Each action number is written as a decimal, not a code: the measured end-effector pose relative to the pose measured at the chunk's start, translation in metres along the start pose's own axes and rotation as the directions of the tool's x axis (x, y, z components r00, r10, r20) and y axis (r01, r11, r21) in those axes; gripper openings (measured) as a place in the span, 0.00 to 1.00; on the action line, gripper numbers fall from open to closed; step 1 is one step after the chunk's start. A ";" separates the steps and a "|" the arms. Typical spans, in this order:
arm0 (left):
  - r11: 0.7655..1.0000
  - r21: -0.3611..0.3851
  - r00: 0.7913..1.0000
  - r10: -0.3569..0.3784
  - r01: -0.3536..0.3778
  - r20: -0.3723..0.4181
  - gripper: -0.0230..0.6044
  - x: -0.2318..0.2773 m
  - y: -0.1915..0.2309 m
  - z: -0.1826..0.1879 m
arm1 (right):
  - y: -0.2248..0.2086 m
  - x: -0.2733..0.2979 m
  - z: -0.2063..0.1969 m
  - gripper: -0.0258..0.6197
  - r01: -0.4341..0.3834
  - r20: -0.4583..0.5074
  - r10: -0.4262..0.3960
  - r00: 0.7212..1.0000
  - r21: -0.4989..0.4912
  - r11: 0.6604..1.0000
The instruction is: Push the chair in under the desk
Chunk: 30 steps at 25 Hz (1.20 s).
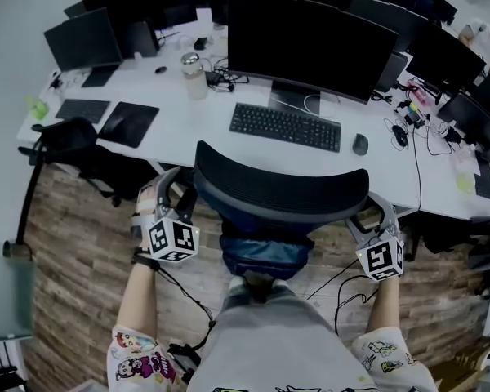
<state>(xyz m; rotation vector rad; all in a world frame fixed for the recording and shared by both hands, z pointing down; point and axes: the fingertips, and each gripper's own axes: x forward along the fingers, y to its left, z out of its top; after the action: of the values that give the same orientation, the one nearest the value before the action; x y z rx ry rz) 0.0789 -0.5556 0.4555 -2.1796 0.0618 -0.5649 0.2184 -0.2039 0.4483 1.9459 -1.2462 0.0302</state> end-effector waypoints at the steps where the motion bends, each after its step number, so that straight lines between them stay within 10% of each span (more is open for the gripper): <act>1: 1.000 0.002 1.000 -0.002 0.002 0.005 0.44 0.003 0.002 0.000 | -0.001 0.001 0.000 0.47 0.006 -0.007 -0.006 1.000 0.002 1.000; 30: 0.999 0.032 0.996 -0.010 0.007 0.087 0.43 0.029 0.013 0.003 | -0.010 0.018 0.001 0.50 0.033 0.002 -0.033 0.999 0.035 0.999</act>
<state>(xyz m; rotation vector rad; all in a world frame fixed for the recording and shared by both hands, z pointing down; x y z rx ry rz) 0.1082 -0.5684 0.4543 -2.1718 -0.0037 -0.4719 0.2351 -0.2164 0.4489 1.9966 -1.2226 0.0325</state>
